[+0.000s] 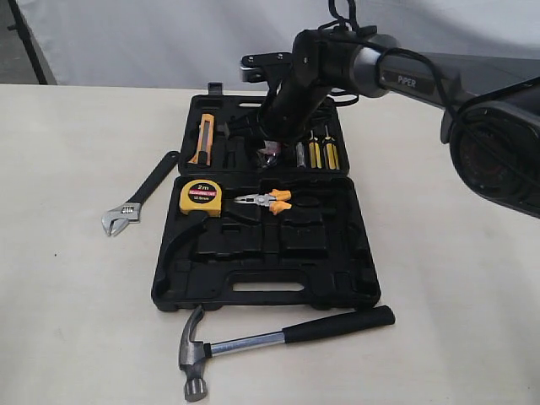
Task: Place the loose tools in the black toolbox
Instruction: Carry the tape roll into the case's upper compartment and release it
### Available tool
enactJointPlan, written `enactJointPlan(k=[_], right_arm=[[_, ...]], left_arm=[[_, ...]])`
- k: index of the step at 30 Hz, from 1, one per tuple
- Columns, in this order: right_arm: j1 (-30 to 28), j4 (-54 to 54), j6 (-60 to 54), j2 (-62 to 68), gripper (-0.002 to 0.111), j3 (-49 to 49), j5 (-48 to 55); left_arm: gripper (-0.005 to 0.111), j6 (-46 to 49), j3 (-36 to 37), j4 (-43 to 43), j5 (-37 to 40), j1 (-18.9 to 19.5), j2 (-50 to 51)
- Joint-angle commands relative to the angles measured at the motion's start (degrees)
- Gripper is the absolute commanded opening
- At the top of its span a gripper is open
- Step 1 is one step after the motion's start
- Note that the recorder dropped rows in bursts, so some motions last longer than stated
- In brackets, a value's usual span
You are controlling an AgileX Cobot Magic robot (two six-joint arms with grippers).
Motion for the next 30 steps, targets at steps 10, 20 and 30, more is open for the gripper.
enactJointPlan(k=[10,20,30], right_arm=[[-0.21,-0.08,-1.38,0.71,0.064,-0.50,1.14],[-0.32,-1.46,-0.22,-0.98,0.064,-6.05,7.17],[-0.32,-0.80,-0.32,0.89,0.032,-6.74,11.72]], left_arm=[[0.001,-0.59,0.53,-0.78,-0.97,0.19,-0.46],[0.001,-0.59,0.53,-0.78,-0.97,0.19,-0.46],[0.001,-0.59,0.53,-0.78,-0.97,0.19,-0.46]])
